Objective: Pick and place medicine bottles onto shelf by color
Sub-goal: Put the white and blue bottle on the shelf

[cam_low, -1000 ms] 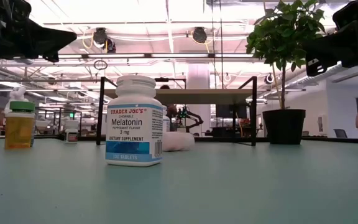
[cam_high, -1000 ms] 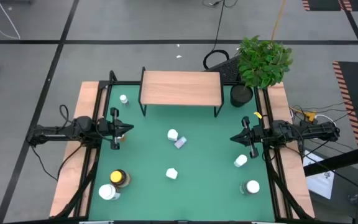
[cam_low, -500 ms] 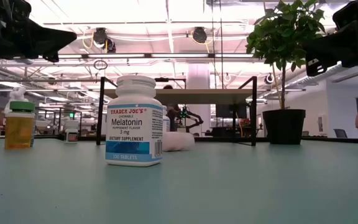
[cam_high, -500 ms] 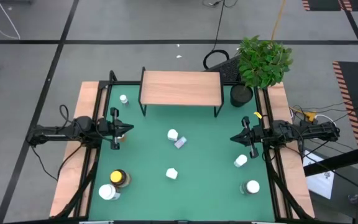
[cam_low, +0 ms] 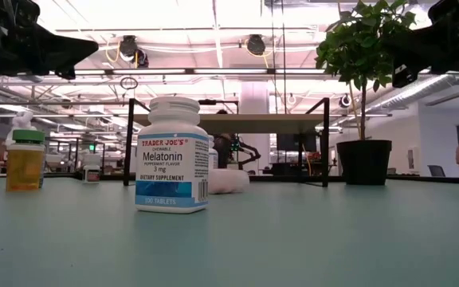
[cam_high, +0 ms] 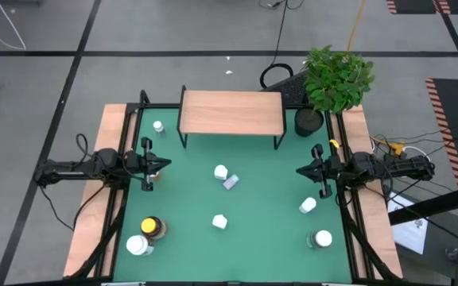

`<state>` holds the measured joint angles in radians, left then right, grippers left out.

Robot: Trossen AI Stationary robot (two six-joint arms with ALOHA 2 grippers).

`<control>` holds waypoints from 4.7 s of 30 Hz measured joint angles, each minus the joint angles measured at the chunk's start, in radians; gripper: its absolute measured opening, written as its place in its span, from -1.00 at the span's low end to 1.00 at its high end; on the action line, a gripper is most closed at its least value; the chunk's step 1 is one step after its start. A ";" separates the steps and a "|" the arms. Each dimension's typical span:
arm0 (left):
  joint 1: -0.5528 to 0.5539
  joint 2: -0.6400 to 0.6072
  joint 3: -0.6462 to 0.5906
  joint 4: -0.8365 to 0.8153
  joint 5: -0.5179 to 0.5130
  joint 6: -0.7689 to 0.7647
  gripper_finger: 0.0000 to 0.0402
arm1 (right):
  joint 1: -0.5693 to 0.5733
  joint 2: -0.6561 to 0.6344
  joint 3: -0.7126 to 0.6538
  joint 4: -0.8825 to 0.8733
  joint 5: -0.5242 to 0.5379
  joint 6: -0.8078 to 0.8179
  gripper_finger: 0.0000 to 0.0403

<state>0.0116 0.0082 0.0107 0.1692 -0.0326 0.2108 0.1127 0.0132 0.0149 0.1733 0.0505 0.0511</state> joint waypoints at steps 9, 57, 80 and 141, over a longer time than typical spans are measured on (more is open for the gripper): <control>0.000 0.000 0.000 0.045 0.000 -0.007 -0.93 | 0.000 0.000 0.000 0.042 0.000 0.037 -1.00; 0.108 0.497 0.359 -0.411 -0.744 -0.480 0.04 | -0.145 0.312 0.000 0.198 0.446 0.164 -0.07; 0.872 0.928 0.488 -0.612 -0.226 -0.451 0.14 | -0.144 0.315 0.000 0.268 0.443 0.147 -0.07; 0.787 1.133 1.250 -0.911 -0.259 -0.168 -0.23 | -0.144 0.315 0.001 0.280 0.393 0.150 -0.07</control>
<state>0.7985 1.1412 1.2608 -0.7422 -0.2913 0.0431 -0.0315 0.3283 0.0154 0.4530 0.4438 0.2012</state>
